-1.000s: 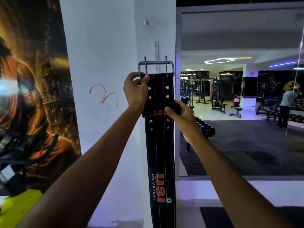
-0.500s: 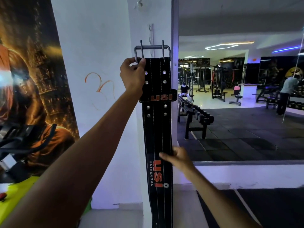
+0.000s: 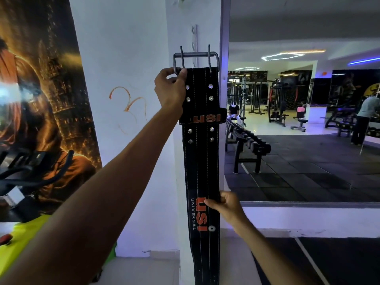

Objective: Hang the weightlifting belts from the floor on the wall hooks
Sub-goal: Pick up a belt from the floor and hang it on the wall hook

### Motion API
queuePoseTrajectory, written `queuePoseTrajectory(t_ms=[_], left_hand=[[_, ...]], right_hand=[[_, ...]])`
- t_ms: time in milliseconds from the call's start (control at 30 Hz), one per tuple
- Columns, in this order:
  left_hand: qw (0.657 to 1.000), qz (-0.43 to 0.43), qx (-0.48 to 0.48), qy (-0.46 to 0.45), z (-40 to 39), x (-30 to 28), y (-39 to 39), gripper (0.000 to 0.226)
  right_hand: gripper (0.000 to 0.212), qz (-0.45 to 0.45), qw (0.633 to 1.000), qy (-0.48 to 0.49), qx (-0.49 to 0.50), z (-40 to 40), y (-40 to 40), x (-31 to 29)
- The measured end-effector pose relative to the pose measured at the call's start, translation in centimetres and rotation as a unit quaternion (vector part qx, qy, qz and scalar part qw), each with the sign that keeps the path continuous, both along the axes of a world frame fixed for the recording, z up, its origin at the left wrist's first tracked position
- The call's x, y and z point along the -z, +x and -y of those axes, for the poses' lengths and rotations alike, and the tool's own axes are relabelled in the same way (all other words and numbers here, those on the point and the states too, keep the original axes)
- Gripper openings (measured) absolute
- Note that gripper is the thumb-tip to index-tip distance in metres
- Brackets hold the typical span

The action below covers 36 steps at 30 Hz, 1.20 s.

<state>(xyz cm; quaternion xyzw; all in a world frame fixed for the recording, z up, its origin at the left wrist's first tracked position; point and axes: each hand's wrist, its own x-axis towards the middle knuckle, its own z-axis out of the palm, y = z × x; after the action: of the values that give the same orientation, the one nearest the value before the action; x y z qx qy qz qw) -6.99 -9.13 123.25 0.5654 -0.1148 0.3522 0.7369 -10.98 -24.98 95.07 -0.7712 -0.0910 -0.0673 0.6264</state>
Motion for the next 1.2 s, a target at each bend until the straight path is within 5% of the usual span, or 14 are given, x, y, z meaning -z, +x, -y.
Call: queuePoseTrajectory(t_ms=[133,233,367,500,800,967,1200], left_hand=[[1.000,-0.004,0.008,-0.001,-0.1,0.4,0.6,0.013],[1.000,-0.001,0.024,-0.007,-0.4,0.3,0.8,0.013],[0.999,-0.006,0.039,-0.010,-0.3,0.6,0.9,0.011],[0.999,0.006,0.039,0.008,0.2,0.8,1.3,0.016],[0.991,0.020,0.092,0.096,-1.5,2.2,0.8,0.043],[0.964,0.021,0.208,0.164,-3.4,6.7,1.8,0.029],[0.977,0.013,0.169,0.129,-2.6,11.0,1.4,0.022]], right_hand=[[0.040,0.022,0.999,-0.015,-0.032,0.6,0.6,-3.9],[0.052,0.115,0.990,0.084,-0.018,1.4,1.2,-12.3],[0.024,0.209,0.968,0.140,0.014,1.3,2.4,-23.5],[0.022,0.232,0.966,0.096,0.061,-1.0,3.9,-29.5],[0.015,0.207,0.953,0.189,0.117,-3.7,4.4,-31.2],[0.013,0.189,0.954,0.200,0.122,-3.5,4.2,-31.1],[0.009,0.208,0.946,0.208,0.135,-3.4,4.3,-30.3]])
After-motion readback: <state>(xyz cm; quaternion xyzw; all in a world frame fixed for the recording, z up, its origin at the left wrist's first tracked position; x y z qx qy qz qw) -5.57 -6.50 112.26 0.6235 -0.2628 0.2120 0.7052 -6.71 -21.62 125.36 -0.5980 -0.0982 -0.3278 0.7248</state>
